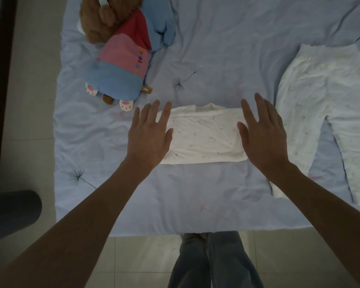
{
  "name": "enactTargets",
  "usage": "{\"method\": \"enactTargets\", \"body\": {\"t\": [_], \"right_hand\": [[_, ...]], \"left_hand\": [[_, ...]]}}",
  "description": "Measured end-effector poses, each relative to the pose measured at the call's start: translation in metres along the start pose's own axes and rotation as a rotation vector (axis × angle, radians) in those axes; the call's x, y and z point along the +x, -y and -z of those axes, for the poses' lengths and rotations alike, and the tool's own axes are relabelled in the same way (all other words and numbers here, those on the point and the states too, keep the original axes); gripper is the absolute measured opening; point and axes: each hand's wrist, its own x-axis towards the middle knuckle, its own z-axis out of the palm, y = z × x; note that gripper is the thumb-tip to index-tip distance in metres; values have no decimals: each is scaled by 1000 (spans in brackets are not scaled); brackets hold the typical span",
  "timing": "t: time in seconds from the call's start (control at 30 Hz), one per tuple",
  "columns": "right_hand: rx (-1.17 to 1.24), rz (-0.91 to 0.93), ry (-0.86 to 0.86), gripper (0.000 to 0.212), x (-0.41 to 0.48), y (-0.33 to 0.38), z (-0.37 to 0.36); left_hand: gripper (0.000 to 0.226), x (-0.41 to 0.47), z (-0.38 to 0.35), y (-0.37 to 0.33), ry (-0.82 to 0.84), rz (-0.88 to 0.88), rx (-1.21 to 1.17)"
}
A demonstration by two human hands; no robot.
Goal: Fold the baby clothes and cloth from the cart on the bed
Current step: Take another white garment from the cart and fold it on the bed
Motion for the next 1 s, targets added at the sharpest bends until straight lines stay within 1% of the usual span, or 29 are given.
{"method": "enactTargets", "body": {"t": [0.1, 0.2, 0.23, 0.3, 0.37, 0.4, 0.47, 0.57, 0.63, 0.77, 0.87, 1.0], "right_hand": [[-16, 17, 25, 58, 4, 8, -5], [26, -5, 110, 60, 5, 14, -12], [76, -39, 145, 61, 5, 15, -15], [262, -180, 231, 63, 7, 15, -22], [520, -391, 332, 67, 14, 11, -25], [639, -493, 358, 69, 18, 9, -26], [800, -634, 350, 72, 26, 4, -25], [911, -690, 304, 73, 32, 0, -23], [965, -711, 280, 73, 33, 0, -21], [1060, -744, 239, 71, 31, 3, -17], [1144, -772, 225, 69, 31, 3, -16], [1211, -756, 246, 67, 29, 0, -17]], "left_hand": [[69, 1, -7, -1, 28, 36, 52], [68, 1, -14, 2, 84, 107, 65], [67, 0, -16, 3, 102, 148, 40], [63, -2, -21, 8, 130, 274, -58], [61, -1, -22, 13, 167, 440, -228], [60, 2, -24, 16, 189, 525, -354], [61, 8, -23, 20, 231, 662, -618], [64, 15, -18, 22, 219, 798, -963], [66, 16, -16, 23, 205, 862, -1125], [67, 18, -21, 28, 215, 928, -1361], [67, 18, -24, 31, 234, 900, -1393], [65, 17, -25, 32, 223, 871, -1445]]}}
